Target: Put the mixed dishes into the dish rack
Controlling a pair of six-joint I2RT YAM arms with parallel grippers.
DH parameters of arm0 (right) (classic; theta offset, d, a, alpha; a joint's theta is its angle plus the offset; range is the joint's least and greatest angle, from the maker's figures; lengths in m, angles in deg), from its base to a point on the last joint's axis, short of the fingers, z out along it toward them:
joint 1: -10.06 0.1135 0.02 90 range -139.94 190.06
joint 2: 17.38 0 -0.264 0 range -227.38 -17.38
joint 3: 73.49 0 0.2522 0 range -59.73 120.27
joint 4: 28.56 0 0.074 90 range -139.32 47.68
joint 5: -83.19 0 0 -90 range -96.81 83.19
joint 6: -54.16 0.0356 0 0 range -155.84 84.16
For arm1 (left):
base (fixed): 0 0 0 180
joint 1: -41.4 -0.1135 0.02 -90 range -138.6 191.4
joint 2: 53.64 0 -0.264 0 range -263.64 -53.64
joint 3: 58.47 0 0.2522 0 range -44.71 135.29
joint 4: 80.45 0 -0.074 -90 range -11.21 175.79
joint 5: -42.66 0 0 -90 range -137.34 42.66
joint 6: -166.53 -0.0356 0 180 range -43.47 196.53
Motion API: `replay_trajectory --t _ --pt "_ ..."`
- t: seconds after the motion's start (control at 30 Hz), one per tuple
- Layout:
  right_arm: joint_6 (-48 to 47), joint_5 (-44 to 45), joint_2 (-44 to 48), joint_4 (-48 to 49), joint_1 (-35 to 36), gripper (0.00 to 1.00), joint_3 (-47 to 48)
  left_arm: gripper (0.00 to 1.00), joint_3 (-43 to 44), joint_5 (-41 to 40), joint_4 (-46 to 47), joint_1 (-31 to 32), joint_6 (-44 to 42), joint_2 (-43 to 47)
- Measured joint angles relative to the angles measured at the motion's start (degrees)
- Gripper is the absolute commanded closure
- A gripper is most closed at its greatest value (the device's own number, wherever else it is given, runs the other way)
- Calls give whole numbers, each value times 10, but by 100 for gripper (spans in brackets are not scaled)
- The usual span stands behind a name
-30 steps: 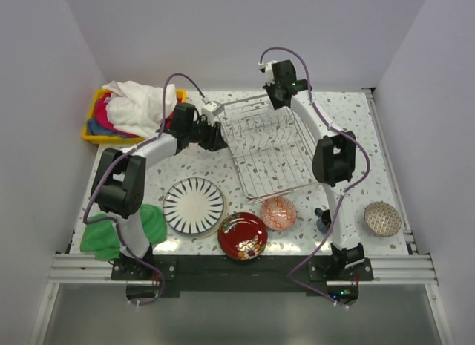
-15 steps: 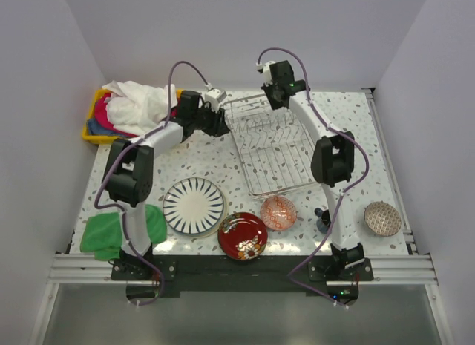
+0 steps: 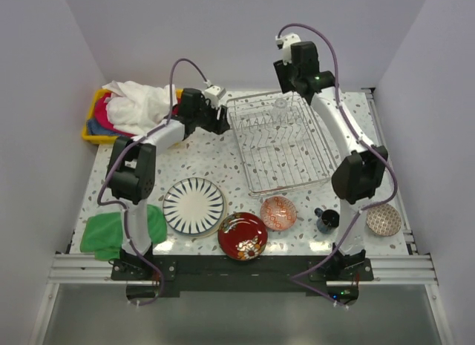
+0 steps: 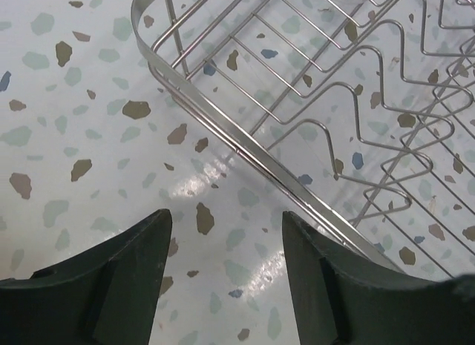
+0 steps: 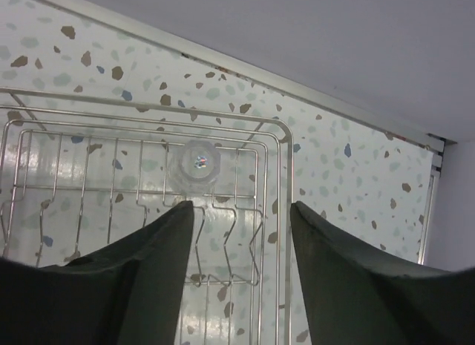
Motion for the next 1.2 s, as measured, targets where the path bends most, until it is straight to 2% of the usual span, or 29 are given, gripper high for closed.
replay_trajectory --t 0.07,0.17,0.33,0.47,0.6,0.67,0.97,1.2 --pt "-5 -17 28 -22 -12 34 -10 30 -21 -8 -10 -2 0 23" --pt "-26 -51 86 -72 -39 34 -76 29 -61 -12 -21 -8 0 73" --pt "-107 -108 233 -162 -75 33 -297 29 -127 -13 -34 -34 -1 172" --pt "-212 -159 372 -277 -76 34 -435 29 -167 -12 -38 -52 -10 242" --pt "-290 -186 474 -347 -75 39 -489 30 -180 -5 -38 -52 -14 266" --pt "-321 -196 503 -376 -75 44 -512 30 -186 2 -38 -52 -14 268" --pt "-382 -176 508 -391 -79 44 -647 31 -195 20 -37 -52 -5 268" --pt "-400 -166 486 -349 -88 44 -692 31 -202 27 -36 -52 -5 270"
